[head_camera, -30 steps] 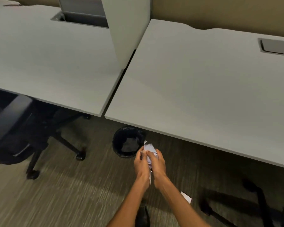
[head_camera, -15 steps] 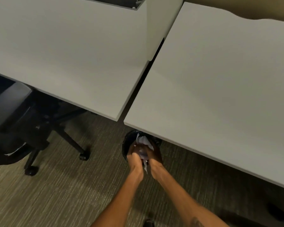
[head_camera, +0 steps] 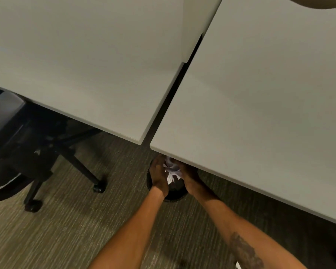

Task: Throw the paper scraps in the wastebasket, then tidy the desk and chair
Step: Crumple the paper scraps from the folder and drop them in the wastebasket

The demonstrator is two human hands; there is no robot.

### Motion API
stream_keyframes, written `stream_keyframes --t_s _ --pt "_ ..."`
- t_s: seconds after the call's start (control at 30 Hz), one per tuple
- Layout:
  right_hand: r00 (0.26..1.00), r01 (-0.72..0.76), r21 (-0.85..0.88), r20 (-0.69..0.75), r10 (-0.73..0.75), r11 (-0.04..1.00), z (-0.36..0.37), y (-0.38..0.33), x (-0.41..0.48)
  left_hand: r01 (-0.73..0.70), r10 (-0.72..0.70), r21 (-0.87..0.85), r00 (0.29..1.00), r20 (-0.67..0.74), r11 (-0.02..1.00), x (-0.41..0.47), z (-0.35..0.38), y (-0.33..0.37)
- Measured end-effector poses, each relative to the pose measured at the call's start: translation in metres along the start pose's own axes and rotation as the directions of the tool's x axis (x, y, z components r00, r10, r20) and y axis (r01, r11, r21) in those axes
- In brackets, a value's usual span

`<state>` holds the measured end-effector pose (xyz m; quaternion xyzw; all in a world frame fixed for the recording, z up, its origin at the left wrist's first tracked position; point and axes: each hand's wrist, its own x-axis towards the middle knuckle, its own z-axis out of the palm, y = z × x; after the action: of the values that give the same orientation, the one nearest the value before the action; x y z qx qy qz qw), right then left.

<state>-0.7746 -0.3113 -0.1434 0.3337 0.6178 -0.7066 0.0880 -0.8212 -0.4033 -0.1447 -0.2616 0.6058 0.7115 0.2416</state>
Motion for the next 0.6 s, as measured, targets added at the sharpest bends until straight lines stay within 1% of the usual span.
stream_keyframes --t_s 0.07,0.2,0.3,0.43,0.5,0.6 --pt "0.999 -0.036 -0.026 0.039 0.037 0.999 -0.004 -0.001 0.005 -0.019 0.017 0.054 0.999 0.029 0.998 0.006 -0.003 -0.002" --pt "0.988 -0.128 -0.001 0.09 0.128 0.992 -0.017 0.009 0.009 0.054 -0.055 0.041 0.998 0.013 0.998 0.012 -0.005 -0.008" --pt "0.994 -0.076 -0.021 0.08 0.077 0.997 -0.02 0.01 0.006 0.093 -0.093 0.002 0.996 -0.012 0.996 0.013 -0.007 -0.01" --pt "0.992 -0.087 0.015 0.092 0.086 0.996 -0.024 0.008 -0.003 0.188 -0.187 0.002 0.982 -0.031 0.982 0.008 -0.007 -0.012" --pt "0.994 -0.098 0.055 0.056 0.095 0.994 -0.024 0.003 -0.011 0.192 -0.192 0.003 0.981 -0.04 0.981 0.0 -0.005 -0.014" --pt "0.99 -0.126 0.106 -0.048 0.132 0.986 -0.022 -0.005 -0.026 0.203 -0.192 0.086 0.974 -0.122 0.975 -0.012 -0.009 -0.017"
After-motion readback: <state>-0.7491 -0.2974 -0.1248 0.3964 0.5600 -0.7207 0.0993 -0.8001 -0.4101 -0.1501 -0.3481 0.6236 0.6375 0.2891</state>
